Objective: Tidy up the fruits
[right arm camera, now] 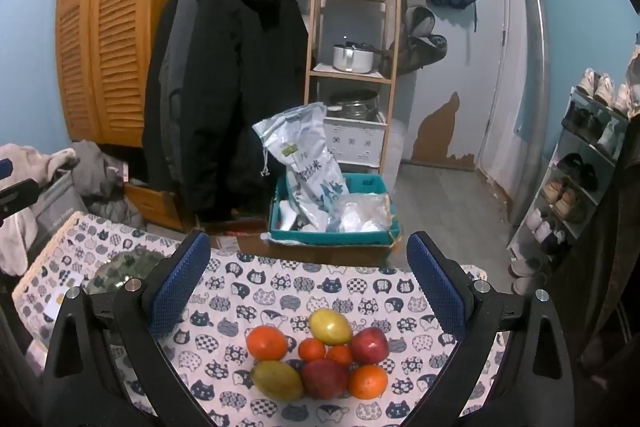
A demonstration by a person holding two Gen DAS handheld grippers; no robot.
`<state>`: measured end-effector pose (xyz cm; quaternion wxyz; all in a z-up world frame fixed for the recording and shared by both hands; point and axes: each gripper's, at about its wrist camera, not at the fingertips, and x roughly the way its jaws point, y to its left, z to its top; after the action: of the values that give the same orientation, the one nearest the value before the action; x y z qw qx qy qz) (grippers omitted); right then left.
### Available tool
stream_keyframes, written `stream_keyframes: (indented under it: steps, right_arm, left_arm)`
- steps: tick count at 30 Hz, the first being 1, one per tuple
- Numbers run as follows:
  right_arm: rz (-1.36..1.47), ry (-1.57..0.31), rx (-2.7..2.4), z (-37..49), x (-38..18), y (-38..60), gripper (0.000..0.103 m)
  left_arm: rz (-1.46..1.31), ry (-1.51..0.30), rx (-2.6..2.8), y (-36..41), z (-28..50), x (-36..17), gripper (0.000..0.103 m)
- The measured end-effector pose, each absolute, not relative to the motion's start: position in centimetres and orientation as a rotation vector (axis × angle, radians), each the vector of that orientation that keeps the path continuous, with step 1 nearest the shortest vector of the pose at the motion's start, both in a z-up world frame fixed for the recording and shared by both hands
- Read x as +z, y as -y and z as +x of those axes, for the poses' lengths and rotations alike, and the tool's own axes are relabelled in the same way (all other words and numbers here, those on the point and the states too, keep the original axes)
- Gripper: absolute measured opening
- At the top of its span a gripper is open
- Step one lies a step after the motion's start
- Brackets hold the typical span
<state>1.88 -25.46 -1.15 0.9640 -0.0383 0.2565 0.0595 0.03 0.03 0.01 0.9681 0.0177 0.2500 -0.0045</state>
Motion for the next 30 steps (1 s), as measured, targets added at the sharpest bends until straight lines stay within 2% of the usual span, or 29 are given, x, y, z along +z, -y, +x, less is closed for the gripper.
stream_keyframes:
  steps: [30]
  right_arm:
    - [-0.079, -0.526, 0.118, 1.95, -1.09, 25.32, 0.097]
  left_arm:
    - [0.030, -0.511, -0.031, -0.07, -0.18, -0.37, 0.103]
